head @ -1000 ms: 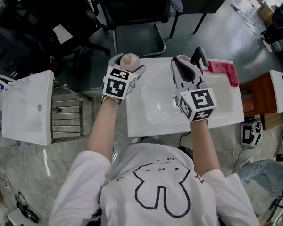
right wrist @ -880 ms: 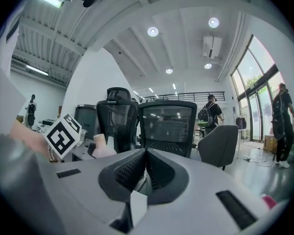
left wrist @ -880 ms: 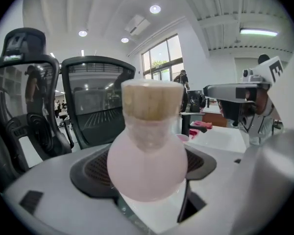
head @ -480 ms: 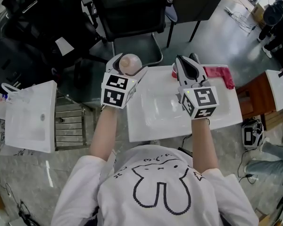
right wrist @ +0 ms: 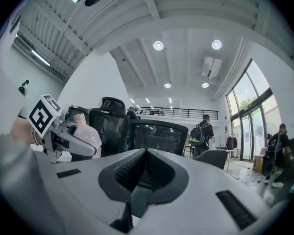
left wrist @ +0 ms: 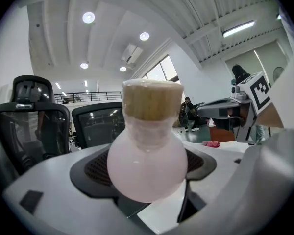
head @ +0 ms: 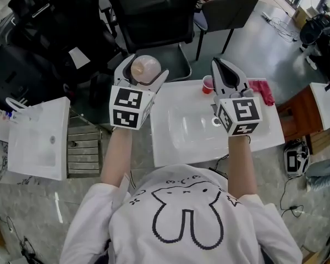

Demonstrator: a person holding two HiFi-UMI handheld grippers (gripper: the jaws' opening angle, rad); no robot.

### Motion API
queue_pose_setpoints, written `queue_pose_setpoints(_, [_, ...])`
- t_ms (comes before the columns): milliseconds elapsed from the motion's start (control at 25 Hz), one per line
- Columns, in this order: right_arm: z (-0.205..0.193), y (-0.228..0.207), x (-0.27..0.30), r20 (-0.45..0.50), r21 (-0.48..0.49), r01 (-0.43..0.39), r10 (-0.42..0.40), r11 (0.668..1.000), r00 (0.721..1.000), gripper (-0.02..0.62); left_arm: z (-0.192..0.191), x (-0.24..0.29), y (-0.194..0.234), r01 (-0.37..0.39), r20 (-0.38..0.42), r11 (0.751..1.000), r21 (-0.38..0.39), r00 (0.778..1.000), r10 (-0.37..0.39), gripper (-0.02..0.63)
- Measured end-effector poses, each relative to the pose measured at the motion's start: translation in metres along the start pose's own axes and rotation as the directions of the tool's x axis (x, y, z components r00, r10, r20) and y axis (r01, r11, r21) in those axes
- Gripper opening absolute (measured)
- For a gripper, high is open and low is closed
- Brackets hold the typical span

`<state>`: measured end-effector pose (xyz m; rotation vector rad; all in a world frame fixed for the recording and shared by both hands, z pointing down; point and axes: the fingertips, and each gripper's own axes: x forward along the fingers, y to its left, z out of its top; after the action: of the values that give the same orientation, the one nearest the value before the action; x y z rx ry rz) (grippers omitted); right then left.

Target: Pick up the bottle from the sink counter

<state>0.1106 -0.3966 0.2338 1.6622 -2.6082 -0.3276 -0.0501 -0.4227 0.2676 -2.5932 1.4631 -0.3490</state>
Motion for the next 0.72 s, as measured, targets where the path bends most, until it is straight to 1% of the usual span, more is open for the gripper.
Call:
queue_pose_setpoints(160, [0.011,0.004,-0.004,0.016,-0.038,0.012,-0.012,0.999,1.0,0.028,0.011,-0.015,0.012,-0.056,0.061,0.998,-0.016,0.996,0.057,0.402])
queue_pose_setpoints(280, [0.021,0.007,-0.007,0.032,-0.059,0.021,-0.019,0.998,0.999,0.029,0.018,-0.025,0.018,-0.077,0.091,0.997,-0.026,0.993,0.079,0.402])
queue_pose_setpoints(560, [0.031,0.008,-0.011,0.05,-0.071,0.036,-0.033,0.997,0.998,0.028,0.026,-0.032,0.018,-0.078,0.117,0.997,-0.025,0.99,0.081,0.402])
queue_pose_setpoints(720, [0.034,0.009,-0.012,0.053,-0.081,0.033,-0.029,0.996,0.998,0.028,0.035,-0.035,0.015,-0.081,0.15,0.996,-0.025,0.985,0.084,0.402])
